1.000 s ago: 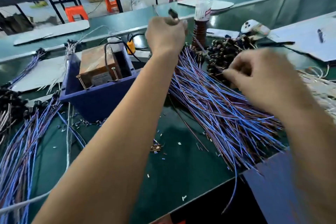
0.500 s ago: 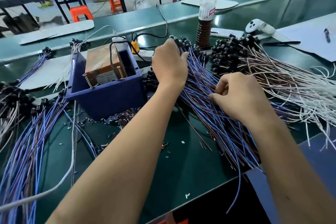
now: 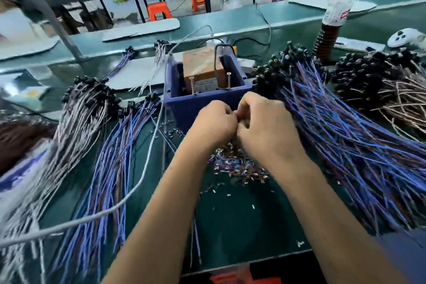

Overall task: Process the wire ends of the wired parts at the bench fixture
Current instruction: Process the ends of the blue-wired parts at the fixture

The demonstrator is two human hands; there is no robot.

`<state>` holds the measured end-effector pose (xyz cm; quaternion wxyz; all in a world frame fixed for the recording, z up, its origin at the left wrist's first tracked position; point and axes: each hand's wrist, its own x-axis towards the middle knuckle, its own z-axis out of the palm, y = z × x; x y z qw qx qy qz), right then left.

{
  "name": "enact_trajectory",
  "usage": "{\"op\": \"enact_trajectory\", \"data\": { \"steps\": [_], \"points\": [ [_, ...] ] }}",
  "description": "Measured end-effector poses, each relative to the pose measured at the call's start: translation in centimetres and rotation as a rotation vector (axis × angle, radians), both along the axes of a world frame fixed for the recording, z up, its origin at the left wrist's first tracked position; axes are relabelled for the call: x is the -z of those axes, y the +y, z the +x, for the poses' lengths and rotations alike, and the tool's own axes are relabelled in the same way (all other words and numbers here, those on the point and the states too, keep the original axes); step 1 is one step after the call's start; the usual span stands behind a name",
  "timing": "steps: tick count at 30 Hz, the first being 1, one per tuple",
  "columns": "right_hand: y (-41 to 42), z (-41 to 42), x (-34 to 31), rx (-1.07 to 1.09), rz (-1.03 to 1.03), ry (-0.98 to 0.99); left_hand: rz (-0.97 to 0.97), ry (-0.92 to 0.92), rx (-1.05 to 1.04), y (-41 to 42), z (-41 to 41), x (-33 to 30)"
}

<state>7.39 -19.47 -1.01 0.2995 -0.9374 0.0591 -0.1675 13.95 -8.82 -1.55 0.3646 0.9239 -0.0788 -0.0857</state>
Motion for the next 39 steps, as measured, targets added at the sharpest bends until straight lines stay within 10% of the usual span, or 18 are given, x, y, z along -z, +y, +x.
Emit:
{"op": "enact_trajectory", "data": {
  "steps": [17,36,39],
  "points": [
    [17.4,8.5,2.1,-0.311,-0.311,0.251,0.49,-0.129,-0.417,18.0,2.0,-0.6],
    [15.6,8.0,2.6,-0.236,-0.012,0.253,0.46,-0.261,-0.585,17.0,3.6,1.1],
    [14.0,7.6,2.1,-0.289,0.034,0.13,0.074,-0.294,-0.53,14.2,3.1,0.5]
  ]
}}
